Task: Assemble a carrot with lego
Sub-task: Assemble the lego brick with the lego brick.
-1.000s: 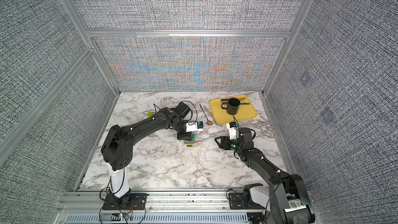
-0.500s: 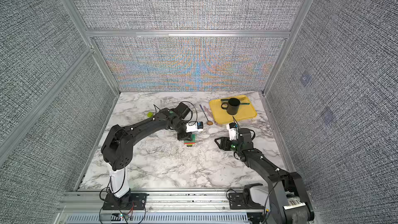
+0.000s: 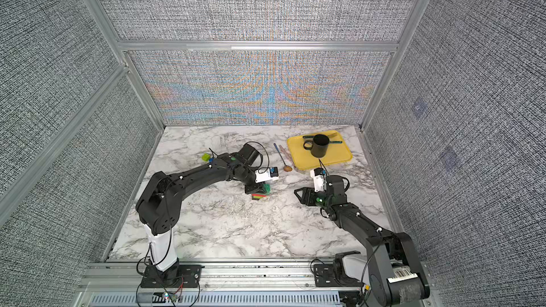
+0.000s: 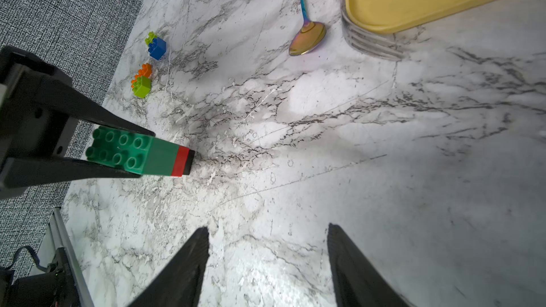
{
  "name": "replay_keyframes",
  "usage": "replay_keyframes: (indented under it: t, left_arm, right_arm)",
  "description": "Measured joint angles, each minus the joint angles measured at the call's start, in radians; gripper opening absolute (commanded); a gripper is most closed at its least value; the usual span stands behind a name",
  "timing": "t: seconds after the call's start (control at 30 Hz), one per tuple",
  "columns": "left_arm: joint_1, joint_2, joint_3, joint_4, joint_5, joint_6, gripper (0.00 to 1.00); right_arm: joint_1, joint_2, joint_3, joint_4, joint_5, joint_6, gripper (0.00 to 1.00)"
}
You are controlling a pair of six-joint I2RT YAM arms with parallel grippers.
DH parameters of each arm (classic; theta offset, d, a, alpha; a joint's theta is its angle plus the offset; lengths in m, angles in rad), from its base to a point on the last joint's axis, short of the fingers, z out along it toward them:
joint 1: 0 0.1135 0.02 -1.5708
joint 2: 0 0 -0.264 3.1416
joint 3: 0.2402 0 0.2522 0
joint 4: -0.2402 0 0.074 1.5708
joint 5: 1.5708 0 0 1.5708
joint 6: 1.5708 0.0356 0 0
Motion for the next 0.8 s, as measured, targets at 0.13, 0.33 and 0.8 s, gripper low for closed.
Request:
replay_keyframes:
  t: [0.13, 0.33, 0.8]
  left_arm:
    - [0.018, -0.022, 0.0, -0.082, -0.051, 0.001, 0.3]
    - [0.024, -0.034, -0.005, -0.111, -0.058, -0.006, 0.25]
    - [0.023, -0.091, -0.124, 0.184, 0.161, -0.077, 0.25]
  right_arm:
    - [0.0, 0.0, 0.0, 0.0, 0.0, 0.0, 0.65]
    - [0.003, 0.011, 0.007, 0.001, 0.0, 0.0, 0.65]
    - [0.005, 0.027, 0.005, 0.008, 0.0, 0.004, 0.65]
